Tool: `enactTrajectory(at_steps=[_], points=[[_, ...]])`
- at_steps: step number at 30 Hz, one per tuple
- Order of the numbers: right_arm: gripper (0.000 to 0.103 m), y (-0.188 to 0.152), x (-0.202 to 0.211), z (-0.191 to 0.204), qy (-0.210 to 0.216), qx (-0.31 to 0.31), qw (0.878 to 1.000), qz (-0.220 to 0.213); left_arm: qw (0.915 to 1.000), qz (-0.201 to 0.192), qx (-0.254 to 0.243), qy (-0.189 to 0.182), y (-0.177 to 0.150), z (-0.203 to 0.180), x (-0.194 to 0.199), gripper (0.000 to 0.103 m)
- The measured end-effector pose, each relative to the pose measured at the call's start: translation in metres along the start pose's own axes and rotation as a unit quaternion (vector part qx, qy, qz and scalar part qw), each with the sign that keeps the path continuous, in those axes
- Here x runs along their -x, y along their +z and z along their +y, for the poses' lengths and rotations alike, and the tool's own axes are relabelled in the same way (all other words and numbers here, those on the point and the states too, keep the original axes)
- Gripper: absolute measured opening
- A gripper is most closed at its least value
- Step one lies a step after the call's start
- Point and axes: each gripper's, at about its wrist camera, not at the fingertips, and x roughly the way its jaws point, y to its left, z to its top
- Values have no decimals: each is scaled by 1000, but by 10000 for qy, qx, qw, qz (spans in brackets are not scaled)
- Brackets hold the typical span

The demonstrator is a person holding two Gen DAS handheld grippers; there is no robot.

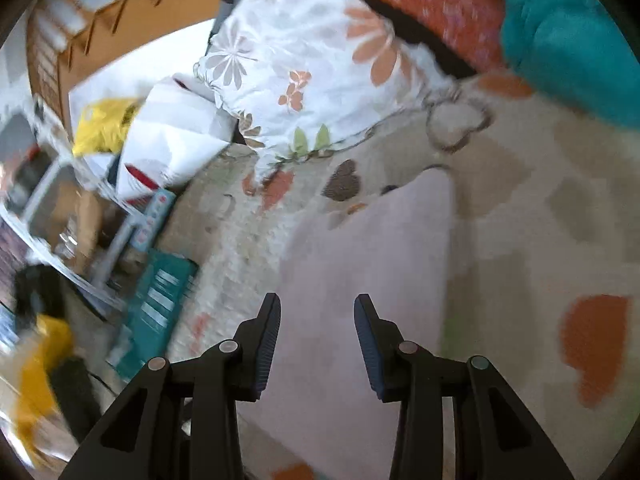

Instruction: Fold small clothes

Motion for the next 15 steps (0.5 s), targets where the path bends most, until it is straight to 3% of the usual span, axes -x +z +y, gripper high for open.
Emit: enactTrajectory(at_steps=[3,5,7,8,12,15], points=[[42,13,-53,-13,850,-310,9932,736,9997,221,-22,78,7,1,-32,76],[41,19,-89,-24,623,-287,9919,1071,9991,419,53,56,5,5,-52,76],[24,34,-124,-36,315,-205,9923,1184,9980,624,131,27,1,9,-67,76],[12,45,-134,-41,299,-251,9924,1166,9976,671,174,-8,-2,12,-74,77],[14,92,-159,-66,-126,-410,9948,921,9989,400,-191,127,-6,4,-75,85],[21,115,-144,-75,-532,-317,9971,445,9993,249,-233,161,-11,5,-78,92]])
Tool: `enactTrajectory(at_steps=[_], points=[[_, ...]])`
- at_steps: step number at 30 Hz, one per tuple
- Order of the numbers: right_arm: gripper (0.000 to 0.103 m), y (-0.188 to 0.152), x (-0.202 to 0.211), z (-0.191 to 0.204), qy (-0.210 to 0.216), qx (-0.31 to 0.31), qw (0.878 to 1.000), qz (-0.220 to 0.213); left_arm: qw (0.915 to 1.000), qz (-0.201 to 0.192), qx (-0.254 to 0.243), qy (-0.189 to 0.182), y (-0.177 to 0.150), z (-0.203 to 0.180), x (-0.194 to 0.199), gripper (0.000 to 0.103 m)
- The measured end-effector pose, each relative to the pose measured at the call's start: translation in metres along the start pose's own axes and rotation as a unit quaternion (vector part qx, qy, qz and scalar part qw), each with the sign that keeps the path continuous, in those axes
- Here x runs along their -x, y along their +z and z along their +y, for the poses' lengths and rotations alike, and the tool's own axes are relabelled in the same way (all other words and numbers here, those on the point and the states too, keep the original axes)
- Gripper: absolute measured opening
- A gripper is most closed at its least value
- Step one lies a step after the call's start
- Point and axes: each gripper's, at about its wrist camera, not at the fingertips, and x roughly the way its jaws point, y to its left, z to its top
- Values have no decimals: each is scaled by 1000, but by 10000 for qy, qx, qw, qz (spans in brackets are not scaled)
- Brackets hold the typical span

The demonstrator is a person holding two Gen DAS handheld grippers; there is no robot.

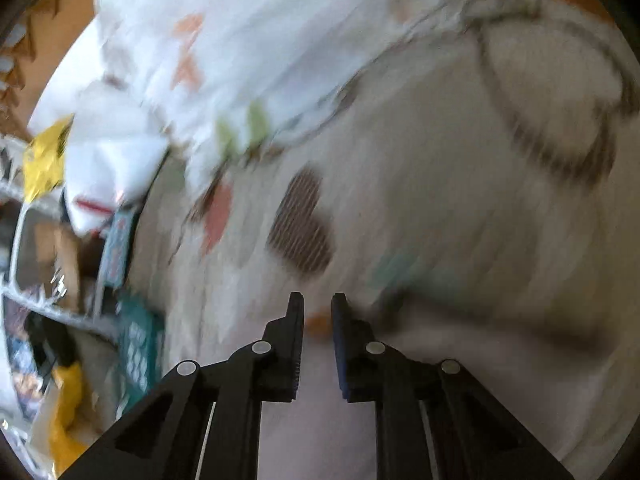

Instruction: Fold small clothes

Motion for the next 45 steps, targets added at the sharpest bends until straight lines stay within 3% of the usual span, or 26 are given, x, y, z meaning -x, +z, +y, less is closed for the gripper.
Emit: enactTrajectory(at_steps=[1,3,7,13,16,18,22,26,28,31,33,35,38,45], points=[[24,3,13,-1,-107,69,9996,-238,10000,-46,-10,17,-1,0,0,94],[32,1,42,-5,97,31,9988,-481,9996,-181,-128,168,-4,-5,-2,99],[35,-25,85,-7,79,177,9984,-537,9991,-340,-180,190,-6,-5,-5,103],[43,-114,148,-14,-371,240,9978,-498,9999,-158,-21,56,0,-1,-6,103],[46,-170,172,-13,-861,422,9933,-648,9998,-62,52,174,3,-3,10,103],[51,-200,180,-11,-1299,639,9863,-794,9991,-261,16,327,-1,-7,30,103],[52,-250,183,-8,-2147,1075,9655,-1003,9931,-952,-283,619,-11,-25,89,103],[52,-261,182,-3,-2105,1180,9642,-1103,9847,-1557,-508,590,-25,-44,149,103],[52,-264,187,4,-2308,1409,9531,-1358,9809,-1687,-732,628,-28,-53,163,103],[56,-269,193,9,-2405,1535,9467,-1496,9714,-1923,-1017,953,-39,-67,177,103],[59,-272,196,10,-2392,1525,9471,-1502,9722,-1787,-1098,1043,-43,-72,172,103],[59,-271,195,12,-2428,1522,9461,-1508,9814,-1338,-1049,889,-46,-74,156,103],[59,-270,194,13,-2500,1546,9436,-1524,9882,-881,-982,783,-54,-75,134,103],[61,-267,187,7,-2597,1458,9444,-1392,9934,-275,-857,716,-68,-73,88,103]])
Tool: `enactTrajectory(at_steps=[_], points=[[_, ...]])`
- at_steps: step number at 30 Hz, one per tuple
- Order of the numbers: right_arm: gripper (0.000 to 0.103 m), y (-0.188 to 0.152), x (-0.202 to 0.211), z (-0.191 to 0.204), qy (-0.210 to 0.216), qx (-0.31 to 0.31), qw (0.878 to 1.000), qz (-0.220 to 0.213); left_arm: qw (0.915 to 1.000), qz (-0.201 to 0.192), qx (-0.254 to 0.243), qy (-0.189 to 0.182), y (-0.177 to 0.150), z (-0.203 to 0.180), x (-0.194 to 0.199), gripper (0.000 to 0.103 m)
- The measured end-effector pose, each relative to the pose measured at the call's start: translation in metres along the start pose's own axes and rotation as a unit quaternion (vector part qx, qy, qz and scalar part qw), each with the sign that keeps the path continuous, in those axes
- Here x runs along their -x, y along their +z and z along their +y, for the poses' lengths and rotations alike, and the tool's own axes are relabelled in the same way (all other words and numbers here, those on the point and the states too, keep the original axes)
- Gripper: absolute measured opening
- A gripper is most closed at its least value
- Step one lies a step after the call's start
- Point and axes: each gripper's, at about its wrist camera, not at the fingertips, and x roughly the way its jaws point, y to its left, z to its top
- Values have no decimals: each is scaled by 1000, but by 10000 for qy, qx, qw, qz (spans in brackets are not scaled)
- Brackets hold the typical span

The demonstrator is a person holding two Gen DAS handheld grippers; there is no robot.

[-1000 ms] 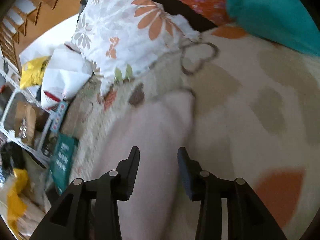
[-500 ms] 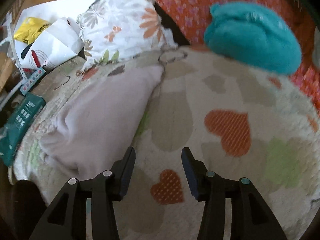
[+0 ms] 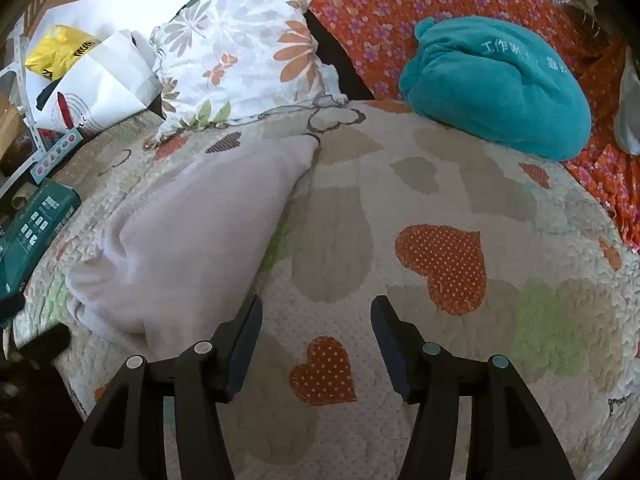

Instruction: Fold small clothes

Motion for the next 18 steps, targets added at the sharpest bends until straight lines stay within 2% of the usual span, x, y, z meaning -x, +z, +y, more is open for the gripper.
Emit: enactTrajectory(at_steps=[8,18], points=[[62,-3,-10,0,-31,2,9999,161,9961,857,206,-92,-24,4,-59,103],[63,-5,-23,8,-30,97,9994,338,9964,632,478,-288,-29,11,-61,103]])
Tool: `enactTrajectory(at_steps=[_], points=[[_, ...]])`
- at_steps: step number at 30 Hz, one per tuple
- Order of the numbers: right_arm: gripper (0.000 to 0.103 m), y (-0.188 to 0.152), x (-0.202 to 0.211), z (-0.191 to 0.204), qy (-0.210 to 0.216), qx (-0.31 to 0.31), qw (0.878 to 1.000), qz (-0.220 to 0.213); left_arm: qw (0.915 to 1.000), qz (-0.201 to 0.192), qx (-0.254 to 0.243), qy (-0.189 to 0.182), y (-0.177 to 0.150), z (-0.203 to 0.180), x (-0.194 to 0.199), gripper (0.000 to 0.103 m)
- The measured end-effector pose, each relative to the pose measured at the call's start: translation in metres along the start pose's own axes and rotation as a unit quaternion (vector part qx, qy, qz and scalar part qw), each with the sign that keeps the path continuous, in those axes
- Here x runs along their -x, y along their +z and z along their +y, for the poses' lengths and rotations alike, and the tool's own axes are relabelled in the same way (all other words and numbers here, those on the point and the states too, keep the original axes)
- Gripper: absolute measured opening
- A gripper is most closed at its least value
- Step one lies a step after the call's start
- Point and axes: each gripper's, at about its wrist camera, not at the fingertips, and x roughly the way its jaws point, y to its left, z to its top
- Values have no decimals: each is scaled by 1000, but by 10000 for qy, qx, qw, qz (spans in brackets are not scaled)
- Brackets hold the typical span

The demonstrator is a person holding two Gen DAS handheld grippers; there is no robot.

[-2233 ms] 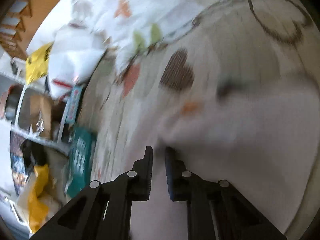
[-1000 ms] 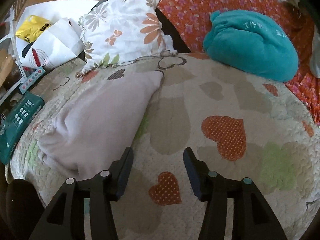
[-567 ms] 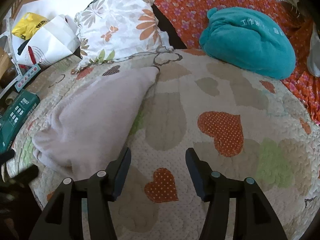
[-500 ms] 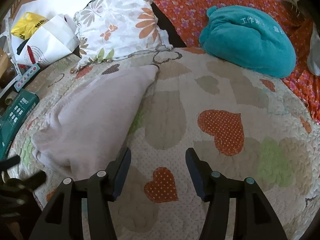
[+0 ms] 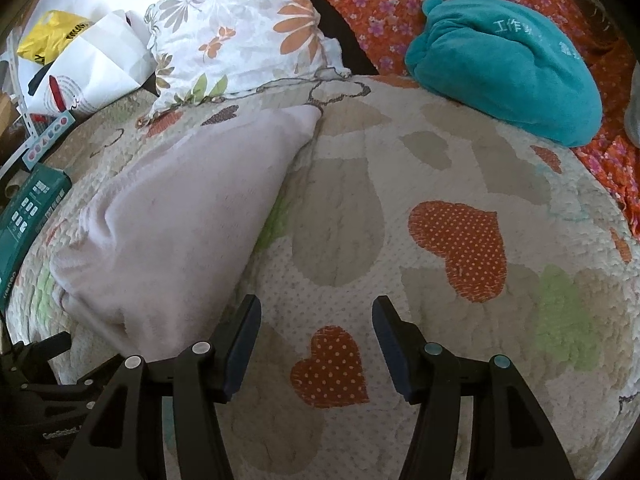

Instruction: Fold small clothes

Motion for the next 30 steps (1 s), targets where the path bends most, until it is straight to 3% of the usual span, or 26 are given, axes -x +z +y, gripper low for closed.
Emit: enactTrajectory(at_steps=[19,24,30], points=[[63,-6,5,12,3,123,9999,-39,9994,1,-297,-156,2,1,0,103],[63,-8,8,19,-9,274,9995,-128,9993,-262,71,261,4,7,12,103],[63,-7,11,21,-3,275,9994,-208,9902,-1037,-84,931,5,5,54,103]])
